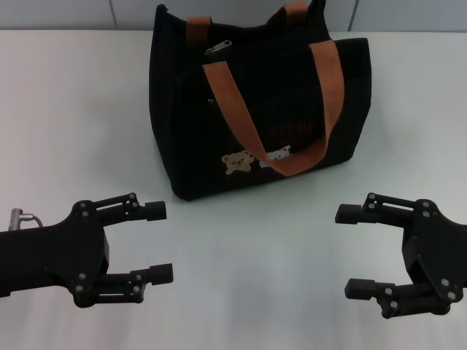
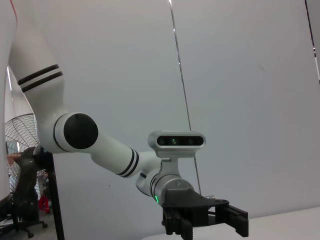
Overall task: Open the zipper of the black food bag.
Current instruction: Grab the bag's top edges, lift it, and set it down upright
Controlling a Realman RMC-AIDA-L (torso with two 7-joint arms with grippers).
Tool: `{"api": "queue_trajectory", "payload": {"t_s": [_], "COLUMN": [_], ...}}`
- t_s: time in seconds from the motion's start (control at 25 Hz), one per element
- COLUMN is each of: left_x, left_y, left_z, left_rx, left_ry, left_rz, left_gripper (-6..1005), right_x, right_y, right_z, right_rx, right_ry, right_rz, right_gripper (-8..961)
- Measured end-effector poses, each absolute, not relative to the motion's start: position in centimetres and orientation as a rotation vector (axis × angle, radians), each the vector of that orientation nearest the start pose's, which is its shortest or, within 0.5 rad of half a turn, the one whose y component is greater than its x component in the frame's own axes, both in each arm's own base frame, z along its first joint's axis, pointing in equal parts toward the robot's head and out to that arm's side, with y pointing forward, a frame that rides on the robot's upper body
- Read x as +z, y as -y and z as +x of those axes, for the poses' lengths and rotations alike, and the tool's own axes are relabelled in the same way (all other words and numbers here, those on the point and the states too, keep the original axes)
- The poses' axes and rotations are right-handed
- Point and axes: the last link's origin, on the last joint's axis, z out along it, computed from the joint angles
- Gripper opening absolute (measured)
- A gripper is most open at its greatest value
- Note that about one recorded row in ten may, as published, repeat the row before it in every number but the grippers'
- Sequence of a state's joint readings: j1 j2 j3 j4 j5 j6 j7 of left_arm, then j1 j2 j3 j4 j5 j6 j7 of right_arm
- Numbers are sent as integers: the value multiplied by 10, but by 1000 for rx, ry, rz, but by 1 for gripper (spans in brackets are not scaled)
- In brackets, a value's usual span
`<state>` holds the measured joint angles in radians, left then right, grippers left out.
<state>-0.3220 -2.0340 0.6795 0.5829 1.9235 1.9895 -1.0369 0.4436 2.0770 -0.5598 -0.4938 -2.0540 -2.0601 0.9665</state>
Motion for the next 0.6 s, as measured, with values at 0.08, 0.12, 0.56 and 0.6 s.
{"api": "queue_trajectory", "payload": {"t_s": [0.08,0.12,0.56,0.6], "left_x": [21,21,20,20], "left_y": [-228,-228,-228,-229], "left_z": [-288,-288,-287,-287], "left_rx": [-1072,-1072,-1074,-1071], "left_ry": [316,315,308,307], "left_rz": [-2829,-2830,-2834,-2831], "left_gripper": [800,797,766,763], "right_x": [1,1,1,1], "right_y": [-237,-237,-236,-236], "right_z": [258,259,260,260], "right_rx": [1239,1239,1238,1238], "right_ry": [-195,-195,-204,-204], "right_rz": [-2883,-2883,-2880,-2880], "right_gripper": [830,830,830,830]}}
